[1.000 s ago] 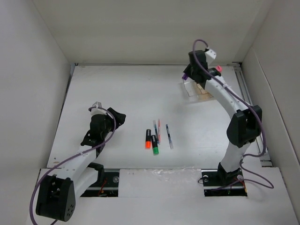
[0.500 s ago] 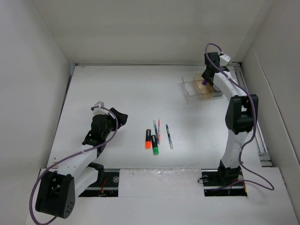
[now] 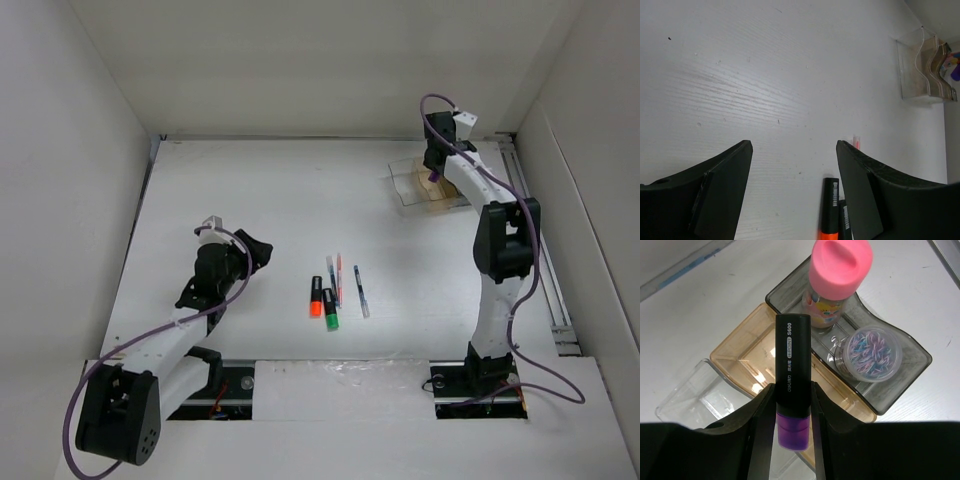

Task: Sort the stationery into containers
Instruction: Place the pen in the storage box.

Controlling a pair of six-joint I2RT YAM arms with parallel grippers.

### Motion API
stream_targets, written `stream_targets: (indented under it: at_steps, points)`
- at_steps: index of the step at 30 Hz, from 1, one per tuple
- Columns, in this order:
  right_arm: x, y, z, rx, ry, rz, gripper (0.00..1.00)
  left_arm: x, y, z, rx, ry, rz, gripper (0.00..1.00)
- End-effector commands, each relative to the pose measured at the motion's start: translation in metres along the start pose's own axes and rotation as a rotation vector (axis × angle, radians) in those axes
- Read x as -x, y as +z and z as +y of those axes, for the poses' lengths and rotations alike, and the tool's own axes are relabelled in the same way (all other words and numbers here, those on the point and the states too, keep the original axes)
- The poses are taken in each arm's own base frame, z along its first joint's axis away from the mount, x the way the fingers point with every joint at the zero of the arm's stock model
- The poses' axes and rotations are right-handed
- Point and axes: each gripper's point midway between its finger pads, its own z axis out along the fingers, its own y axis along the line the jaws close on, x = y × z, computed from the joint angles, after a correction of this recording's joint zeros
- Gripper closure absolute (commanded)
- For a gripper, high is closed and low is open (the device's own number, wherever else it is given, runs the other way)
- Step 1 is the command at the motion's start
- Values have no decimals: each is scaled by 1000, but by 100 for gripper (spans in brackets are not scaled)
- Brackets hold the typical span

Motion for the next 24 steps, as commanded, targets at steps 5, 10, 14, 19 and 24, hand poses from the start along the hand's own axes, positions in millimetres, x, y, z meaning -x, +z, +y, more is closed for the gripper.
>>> stream_targets:
  at_steps: [5, 10, 14, 19, 24]
  points:
    - [10, -4, 1, -22, -62, -51, 86, 22, -4, -18, -37, 25, -53, 35]
    - [4, -1, 1, -36, -82, -54, 82, 26, -4, -22, -44, 25, -61, 35]
    - [-1, -5, 2, -32, -92, -47, 77, 24, -4, -20, -36, 25, -52, 35]
    - [-1, -9, -3, -46, -102, -40, 75, 22, -4, -19, -37, 25, -53, 35]
    - [-2, -11, -9, -71, -93, -40, 55, 21, -4, -17, -30, 25, -46, 35]
